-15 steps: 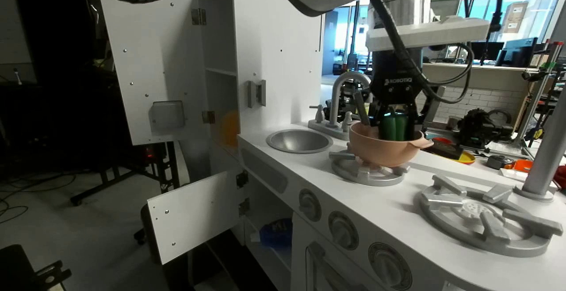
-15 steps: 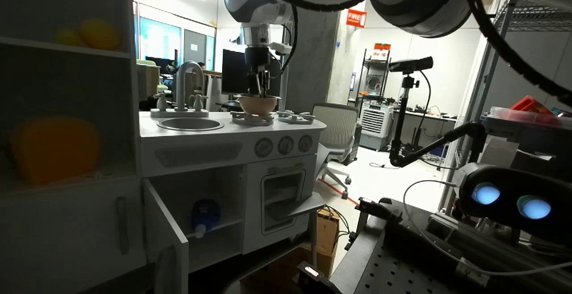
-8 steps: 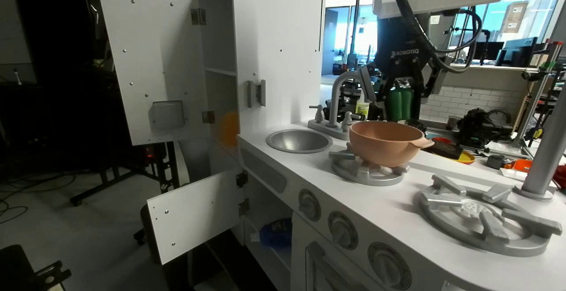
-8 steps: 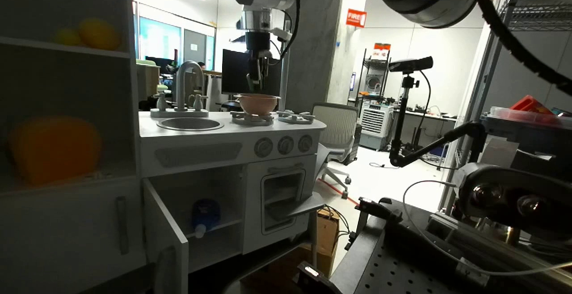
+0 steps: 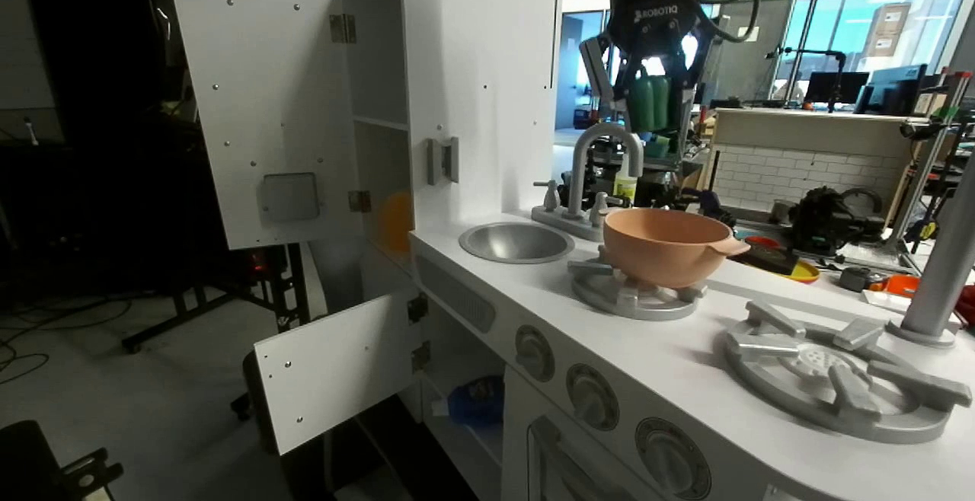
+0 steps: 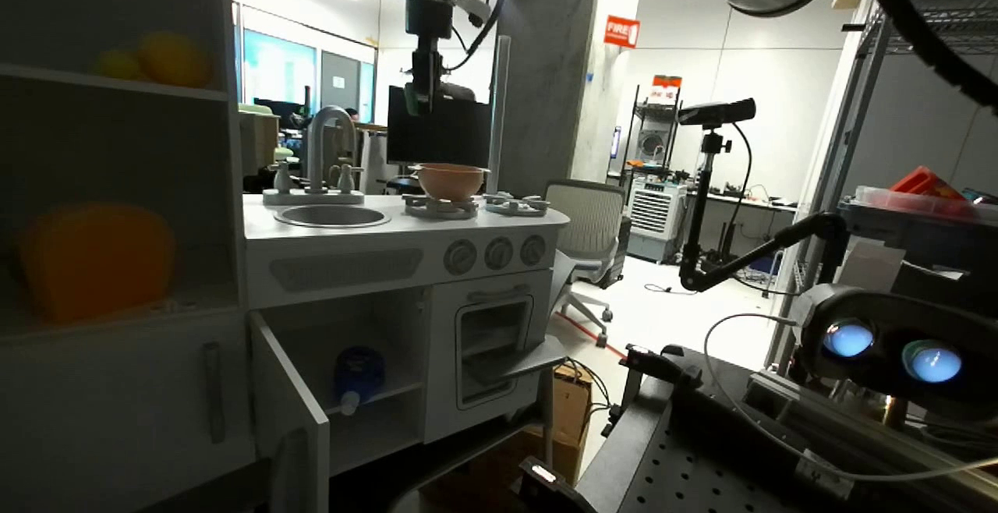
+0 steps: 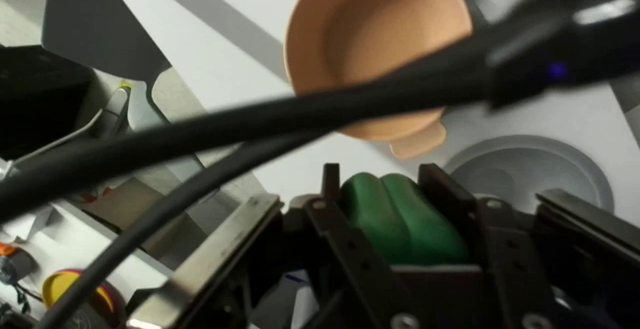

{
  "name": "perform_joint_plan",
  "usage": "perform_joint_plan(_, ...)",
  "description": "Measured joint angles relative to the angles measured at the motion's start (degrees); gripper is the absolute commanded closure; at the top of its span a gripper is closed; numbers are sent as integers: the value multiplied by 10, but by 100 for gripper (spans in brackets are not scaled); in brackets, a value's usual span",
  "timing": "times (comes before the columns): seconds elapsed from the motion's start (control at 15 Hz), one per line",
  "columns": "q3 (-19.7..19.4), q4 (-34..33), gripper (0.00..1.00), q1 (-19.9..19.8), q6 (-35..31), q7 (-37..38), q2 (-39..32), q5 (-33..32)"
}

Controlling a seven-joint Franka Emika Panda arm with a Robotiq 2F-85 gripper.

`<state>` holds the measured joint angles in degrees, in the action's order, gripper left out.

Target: Open the second cabinet door from the left, put the blue bottle and green pepper inside it, and then close the cabinet door

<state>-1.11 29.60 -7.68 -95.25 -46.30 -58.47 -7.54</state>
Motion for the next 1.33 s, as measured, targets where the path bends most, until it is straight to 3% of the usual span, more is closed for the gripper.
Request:
perform_joint_plan(0.27, 3, 6, 81, 17, 49, -69, 38, -2)
perform_joint_plan(0.8, 0, 74, 81, 65, 262, -177, 115, -38)
perform_joint_plan(1.07, 1, 156, 81, 86, 348, -189, 165, -38)
perform_joint_plan(1.33, 3, 275, 81, 106, 379, -186, 217, -38)
